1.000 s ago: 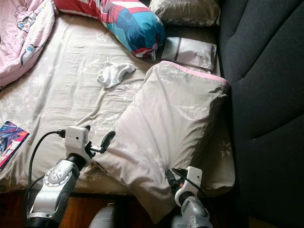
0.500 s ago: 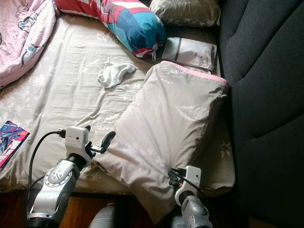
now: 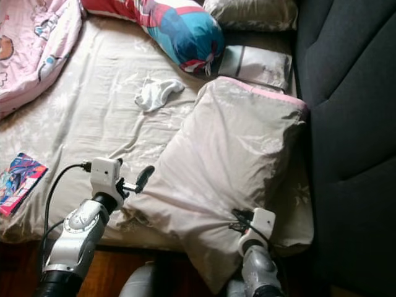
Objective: Clean up the room
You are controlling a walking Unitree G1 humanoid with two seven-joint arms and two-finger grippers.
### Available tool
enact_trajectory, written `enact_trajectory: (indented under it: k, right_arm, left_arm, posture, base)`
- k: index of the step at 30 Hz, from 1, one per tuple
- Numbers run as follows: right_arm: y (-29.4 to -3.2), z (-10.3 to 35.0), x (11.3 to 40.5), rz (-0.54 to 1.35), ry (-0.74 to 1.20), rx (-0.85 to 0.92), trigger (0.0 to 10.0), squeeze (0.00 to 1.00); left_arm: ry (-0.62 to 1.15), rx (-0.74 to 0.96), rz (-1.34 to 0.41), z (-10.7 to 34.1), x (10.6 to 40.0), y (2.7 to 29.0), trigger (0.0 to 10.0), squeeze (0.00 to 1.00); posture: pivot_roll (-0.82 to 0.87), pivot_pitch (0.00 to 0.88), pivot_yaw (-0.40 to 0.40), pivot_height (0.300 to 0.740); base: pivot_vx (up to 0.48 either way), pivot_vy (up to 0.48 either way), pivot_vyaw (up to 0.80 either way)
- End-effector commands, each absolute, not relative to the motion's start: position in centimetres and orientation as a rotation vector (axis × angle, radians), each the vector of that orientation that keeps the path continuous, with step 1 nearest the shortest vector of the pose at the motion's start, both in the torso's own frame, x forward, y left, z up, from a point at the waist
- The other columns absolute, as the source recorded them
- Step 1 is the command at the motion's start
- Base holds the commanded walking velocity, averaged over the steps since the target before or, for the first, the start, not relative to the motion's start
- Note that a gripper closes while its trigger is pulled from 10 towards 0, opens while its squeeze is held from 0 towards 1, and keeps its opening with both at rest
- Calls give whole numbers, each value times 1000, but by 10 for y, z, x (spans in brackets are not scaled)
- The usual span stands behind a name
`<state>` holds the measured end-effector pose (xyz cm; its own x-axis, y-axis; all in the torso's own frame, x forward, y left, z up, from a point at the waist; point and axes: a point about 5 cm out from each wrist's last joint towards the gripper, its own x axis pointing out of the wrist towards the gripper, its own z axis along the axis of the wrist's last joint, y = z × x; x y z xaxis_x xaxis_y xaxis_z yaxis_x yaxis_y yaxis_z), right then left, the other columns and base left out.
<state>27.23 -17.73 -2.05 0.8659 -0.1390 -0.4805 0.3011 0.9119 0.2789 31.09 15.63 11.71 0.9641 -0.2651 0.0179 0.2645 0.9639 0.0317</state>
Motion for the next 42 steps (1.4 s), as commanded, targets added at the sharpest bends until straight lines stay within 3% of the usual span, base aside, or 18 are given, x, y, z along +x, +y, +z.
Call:
enact_trajectory:
  k: [1,3,7,17,27,28,32,33,34,35,42]
  right_arm:
    - [-222,-9,271,-446,372,362,0,0]
    - [-241,-3,269,-521,333,321,0,0]
    - [-251,0,267,-566,315,296,0,0]
    - [-326,27,245,-843,219,77,0,0]
    - [-332,19,233,-892,284,55,0,0]
    - [-312,1,233,-820,388,99,10000,0]
    - [-290,-14,232,-761,457,137,10000,0]
    - [-287,-15,233,-768,453,150,10000,212]
    - [-287,-15,233,-768,453,150,10000,212]
    - [-284,-15,234,-760,445,153,10000,1000]
    - [-279,-4,246,-703,371,83,10000,1000]
  left_arm:
    - [11,12,-254,107,308,161,10000,0]
    - [8,9,-259,107,311,159,10000,0]
    - [8,8,-261,107,312,158,10000,0]
    - [-4,0,-268,108,319,154,10000,0]
    - [-9,-4,-271,107,323,152,10000,0]
    - [-8,-2,-271,106,323,153,10000,0]
    - [-9,0,-269,105,322,153,10000,0]
    - [-8,-1,-268,104,321,153,10000,0]
    - [-8,-1,-268,104,321,153,10000,0]
    - [-6,-3,-266,104,321,153,10000,0]
    - [-6,-9,-266,102,321,152,10000,0]
  posture:
    - [132,338,77,740]
    - [125,332,77,740]
    - [118,327,77,740]
    - [91,289,67,740]
    - [87,273,65,740]
    - [92,261,63,740]
    - [100,253,64,740]
    - [103,249,64,740]
    - [103,249,64,740]
    - [104,245,64,740]
    - [105,243,63,740]
  base:
    - [0,0,0]
    - [0,0,0]
    - [0,0,0]
    - [0,0,0]
    - [0,0,0]
    - [0,0,0]
    - [0,0,0]
    - [0,0,0]
    - [0,0,0]
    - [0,0,0]
    - [0,0,0]
